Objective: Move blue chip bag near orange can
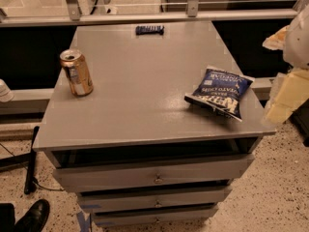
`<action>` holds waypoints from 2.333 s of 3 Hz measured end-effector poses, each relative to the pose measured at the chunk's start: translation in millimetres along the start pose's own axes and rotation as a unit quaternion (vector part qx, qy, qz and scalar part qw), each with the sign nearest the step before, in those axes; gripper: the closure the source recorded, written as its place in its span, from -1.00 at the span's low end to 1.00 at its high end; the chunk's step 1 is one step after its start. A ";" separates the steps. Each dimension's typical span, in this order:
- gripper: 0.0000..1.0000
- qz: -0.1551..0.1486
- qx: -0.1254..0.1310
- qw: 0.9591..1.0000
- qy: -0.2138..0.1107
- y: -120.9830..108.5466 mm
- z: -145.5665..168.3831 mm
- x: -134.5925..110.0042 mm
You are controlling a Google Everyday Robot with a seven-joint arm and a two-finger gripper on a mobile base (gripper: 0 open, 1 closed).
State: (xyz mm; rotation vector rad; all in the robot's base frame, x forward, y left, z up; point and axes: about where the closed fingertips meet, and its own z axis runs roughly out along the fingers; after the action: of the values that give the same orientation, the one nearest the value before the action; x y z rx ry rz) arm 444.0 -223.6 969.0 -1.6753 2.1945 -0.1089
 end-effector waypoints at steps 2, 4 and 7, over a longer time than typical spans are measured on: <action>-1.00 0.038 0.048 0.992 -0.112 -24.9 53.7 -13.9; -1.00 0.066 0.023 0.984 -0.165 -25.0 116.2 -47.9; 0.27 0.078 0.007 0.983 -0.167 -27.3 150.1 -55.4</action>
Offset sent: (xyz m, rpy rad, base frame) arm 0.0824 0.0348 -0.0600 0.3603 -0.2214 -0.0531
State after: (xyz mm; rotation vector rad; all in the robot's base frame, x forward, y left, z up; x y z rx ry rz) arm 532.1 -154.6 851.5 -1.3908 2.0510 0.1849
